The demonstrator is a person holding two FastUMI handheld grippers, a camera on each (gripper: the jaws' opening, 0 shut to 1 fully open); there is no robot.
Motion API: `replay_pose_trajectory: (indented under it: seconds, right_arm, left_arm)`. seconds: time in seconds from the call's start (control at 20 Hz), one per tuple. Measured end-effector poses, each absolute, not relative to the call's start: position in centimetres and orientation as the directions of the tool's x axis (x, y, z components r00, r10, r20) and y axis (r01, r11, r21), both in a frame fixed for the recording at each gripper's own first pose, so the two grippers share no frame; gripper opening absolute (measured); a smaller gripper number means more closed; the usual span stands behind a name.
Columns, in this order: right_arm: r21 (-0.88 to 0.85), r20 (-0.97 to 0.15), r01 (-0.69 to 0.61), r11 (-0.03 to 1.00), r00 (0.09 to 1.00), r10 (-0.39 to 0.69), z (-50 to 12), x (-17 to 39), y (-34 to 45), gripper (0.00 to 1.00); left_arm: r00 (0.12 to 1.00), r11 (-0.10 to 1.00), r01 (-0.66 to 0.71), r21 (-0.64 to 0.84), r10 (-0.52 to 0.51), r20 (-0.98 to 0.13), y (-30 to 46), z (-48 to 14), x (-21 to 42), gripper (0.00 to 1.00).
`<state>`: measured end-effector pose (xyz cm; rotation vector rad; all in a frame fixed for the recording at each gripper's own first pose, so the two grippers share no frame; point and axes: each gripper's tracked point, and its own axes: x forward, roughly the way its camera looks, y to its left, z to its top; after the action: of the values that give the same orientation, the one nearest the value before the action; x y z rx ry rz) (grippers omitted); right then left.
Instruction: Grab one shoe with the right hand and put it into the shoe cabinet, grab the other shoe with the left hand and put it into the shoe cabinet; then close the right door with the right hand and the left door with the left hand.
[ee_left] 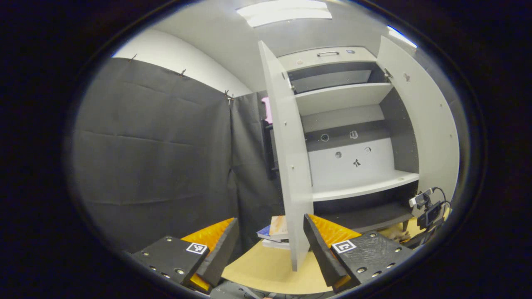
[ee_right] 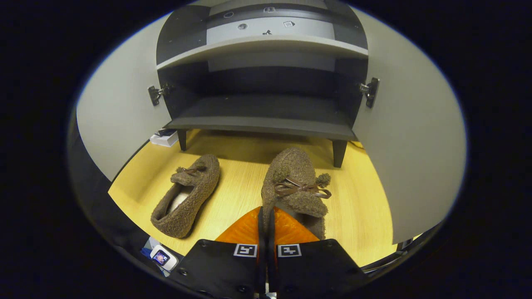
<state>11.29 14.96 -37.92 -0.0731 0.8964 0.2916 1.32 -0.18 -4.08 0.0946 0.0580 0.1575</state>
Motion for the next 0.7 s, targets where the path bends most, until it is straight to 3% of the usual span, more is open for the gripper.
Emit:
replay_pose_trajectory:
  seconds: [0.05,0.7]
  right_arm:
    - [0.061,-0.765,-0.282,0.958,0.603,0.226,-36.8,11.5,14.9,0.04]
    - [0.088,-0.575,-0.300,0.950,0.763,0.294,-23.2,16.4,14.6,0.04]
  left_arm:
    - [0.988,0.985,-0.141,0.096,0.146,-0.044,-0.7,-3.9,1.3,0.99]
    - [0.999,0.999,-0.016,0.040,0.017,-0.029,-5.7,-3.8,3.3,0.99]
